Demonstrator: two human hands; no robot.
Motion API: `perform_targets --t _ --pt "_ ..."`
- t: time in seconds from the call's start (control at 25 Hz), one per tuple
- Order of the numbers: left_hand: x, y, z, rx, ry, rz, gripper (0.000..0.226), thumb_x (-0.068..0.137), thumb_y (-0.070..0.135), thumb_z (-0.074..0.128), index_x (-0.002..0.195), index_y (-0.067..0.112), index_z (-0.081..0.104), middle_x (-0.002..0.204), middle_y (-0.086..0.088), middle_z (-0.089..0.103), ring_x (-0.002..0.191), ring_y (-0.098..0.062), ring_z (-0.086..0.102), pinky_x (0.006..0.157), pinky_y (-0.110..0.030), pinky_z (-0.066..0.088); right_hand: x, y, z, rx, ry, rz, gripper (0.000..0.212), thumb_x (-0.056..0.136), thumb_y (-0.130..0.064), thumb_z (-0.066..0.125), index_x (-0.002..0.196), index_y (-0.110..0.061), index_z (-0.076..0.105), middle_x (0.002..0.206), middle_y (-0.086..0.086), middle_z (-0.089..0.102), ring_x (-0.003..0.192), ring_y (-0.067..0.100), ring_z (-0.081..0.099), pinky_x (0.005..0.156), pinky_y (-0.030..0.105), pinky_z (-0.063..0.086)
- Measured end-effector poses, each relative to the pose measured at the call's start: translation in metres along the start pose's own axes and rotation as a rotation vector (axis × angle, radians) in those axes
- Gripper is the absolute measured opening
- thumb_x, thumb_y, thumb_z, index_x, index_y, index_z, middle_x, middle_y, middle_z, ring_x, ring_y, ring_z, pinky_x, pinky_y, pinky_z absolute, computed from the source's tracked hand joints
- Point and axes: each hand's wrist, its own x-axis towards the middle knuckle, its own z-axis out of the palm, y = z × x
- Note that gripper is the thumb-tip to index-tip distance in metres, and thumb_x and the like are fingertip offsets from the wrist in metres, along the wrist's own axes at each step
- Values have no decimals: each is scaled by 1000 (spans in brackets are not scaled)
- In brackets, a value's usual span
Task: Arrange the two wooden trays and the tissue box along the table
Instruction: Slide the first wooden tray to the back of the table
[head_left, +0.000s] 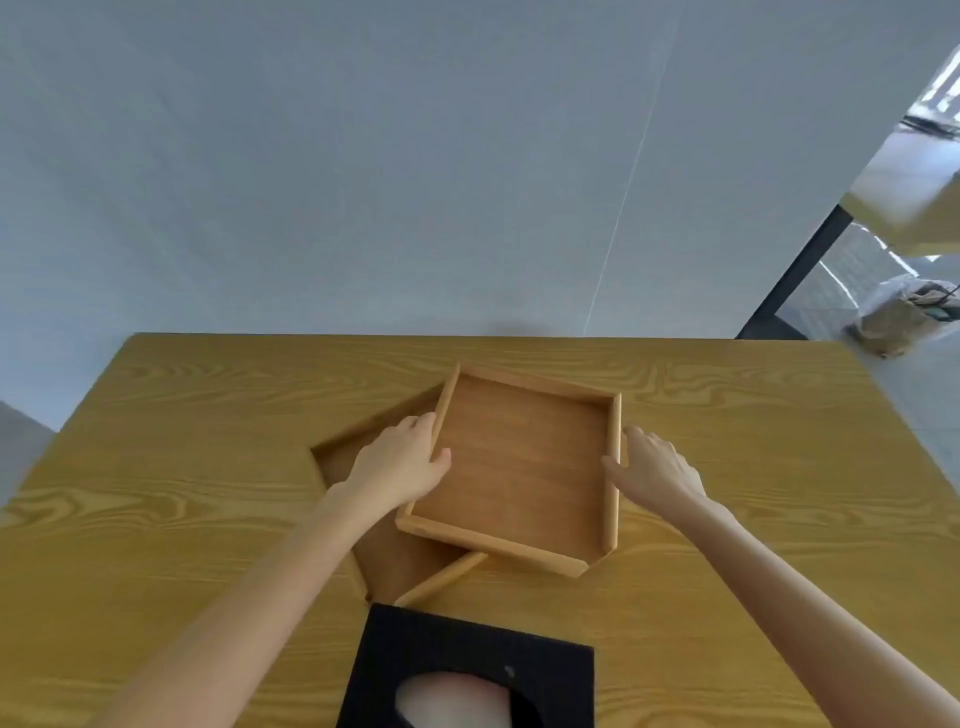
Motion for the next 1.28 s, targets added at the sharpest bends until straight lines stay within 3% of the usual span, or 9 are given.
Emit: perform_targets --t 0.24,0.44,0.6,0.72,0.92,1.28 --pt "4 -4 24 -39 -19 -132 60 95 34 38 146 13 16 149 -7 33 128 -27 45 96 -38 44 4 11 22 26 -70 74 44 92 -25 46 130 -4 39 133 13 49 118 33 49 88 41 44" --pt "6 -8 38 -77 -5 -163 60 95 32 42 147 15 16 147 -9 39 126 -29 48 95 -39 45 6 16 37 132 -25 98 43 89 -18 50 129 -7 40 125 11 56 109 32 55 81 40 46" --pt "9 -15 45 -125 23 -231 56 94 29 45 144 13 25 135 -10 52 117 -28 55 89 -37 48 3 21 43 224 -22 116 57 87 -20 55 138 -12 32 131 10 54 117 30 53 90 44 49" --pt "8 -15 51 -157 30 -262 48 96 27 40 141 11 32 127 -12 57 111 -29 59 83 -34 49 3 22 47 262 -16 113 55 85 -16 57 135 -9 35 128 12 56 114 31 54 89 43 50" --pt "13 -13 50 -280 36 -279 47 97 31 37 140 10 38 136 -12 53 123 -30 51 99 -41 44 7 26 47 309 47 113 52 86 -11 54 137 -8 39 125 14 59 112 32 57 85 39 49" --pt "23 22 52 -485 11 -183 48 95 29 45 137 5 42 144 -11 46 135 -25 40 112 -37 32 28 49 7 519 220 189 43 92 -14 49 135 -15 46 131 13 59 120 32 54 99 43 46"
